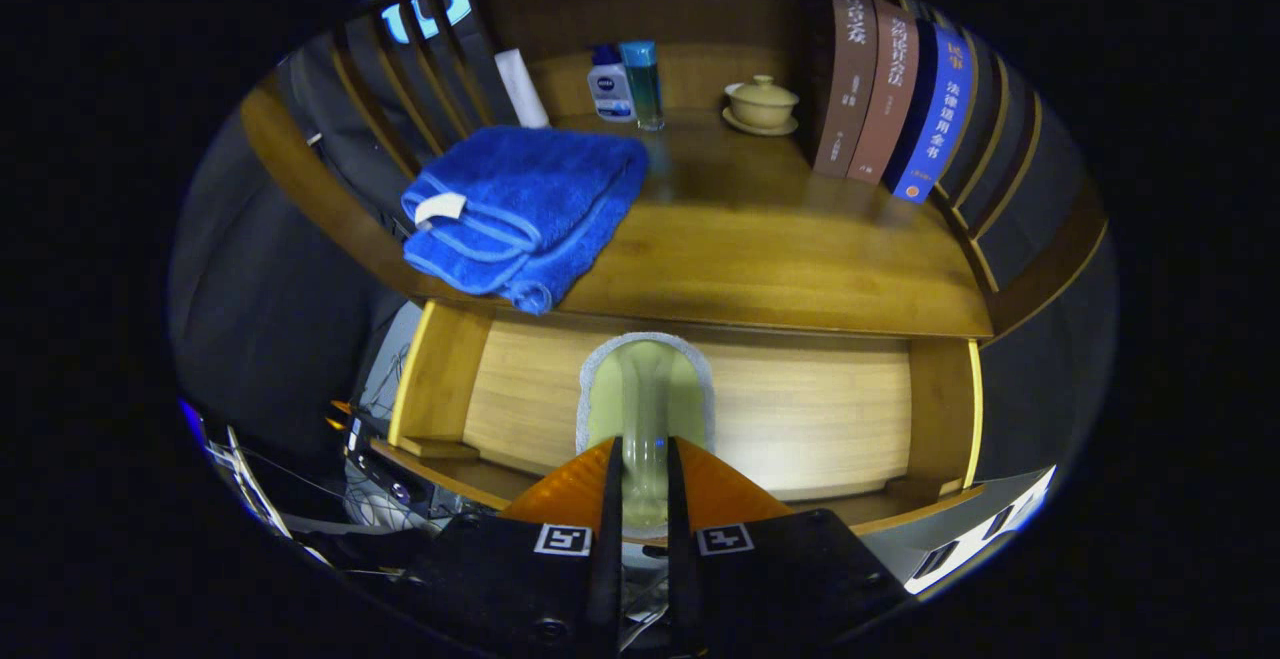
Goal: Pull open the drawer, take out the items inside it, and place them on the countertop above the cabinet.
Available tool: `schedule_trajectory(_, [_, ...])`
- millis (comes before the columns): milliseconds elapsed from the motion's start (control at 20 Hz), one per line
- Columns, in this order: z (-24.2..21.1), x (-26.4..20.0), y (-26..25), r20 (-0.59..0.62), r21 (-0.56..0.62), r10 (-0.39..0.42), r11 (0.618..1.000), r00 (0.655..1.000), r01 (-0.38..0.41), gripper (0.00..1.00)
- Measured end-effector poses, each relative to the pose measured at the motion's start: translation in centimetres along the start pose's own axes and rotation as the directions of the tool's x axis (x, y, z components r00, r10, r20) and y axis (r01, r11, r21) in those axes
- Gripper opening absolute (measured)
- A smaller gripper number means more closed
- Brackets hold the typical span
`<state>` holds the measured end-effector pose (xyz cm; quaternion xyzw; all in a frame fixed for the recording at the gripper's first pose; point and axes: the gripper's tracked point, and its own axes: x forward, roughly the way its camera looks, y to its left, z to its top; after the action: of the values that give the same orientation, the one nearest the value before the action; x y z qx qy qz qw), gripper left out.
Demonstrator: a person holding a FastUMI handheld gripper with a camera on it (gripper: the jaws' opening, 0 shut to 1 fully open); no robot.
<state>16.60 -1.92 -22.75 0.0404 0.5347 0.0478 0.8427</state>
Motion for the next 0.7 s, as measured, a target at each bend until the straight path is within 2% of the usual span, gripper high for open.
schedule_trajectory(200, [5.2,0.2,-1.9,0.050,0.028,-0.072,0.997,0.996,0.071,0.23])
schedule_trajectory(400, [10.0,3.1,-3.9,0.069,0.075,-0.120,0.991,0.990,0.115,0.23])
schedule_trajectory(600, [12.6,6.3,-5.7,0.061,0.062,-0.170,0.984,0.983,0.167,0.23])
schedule_trajectory(700, [13.2,8.0,-5.6,0.052,0.077,-0.158,0.985,0.986,0.154,0.23])
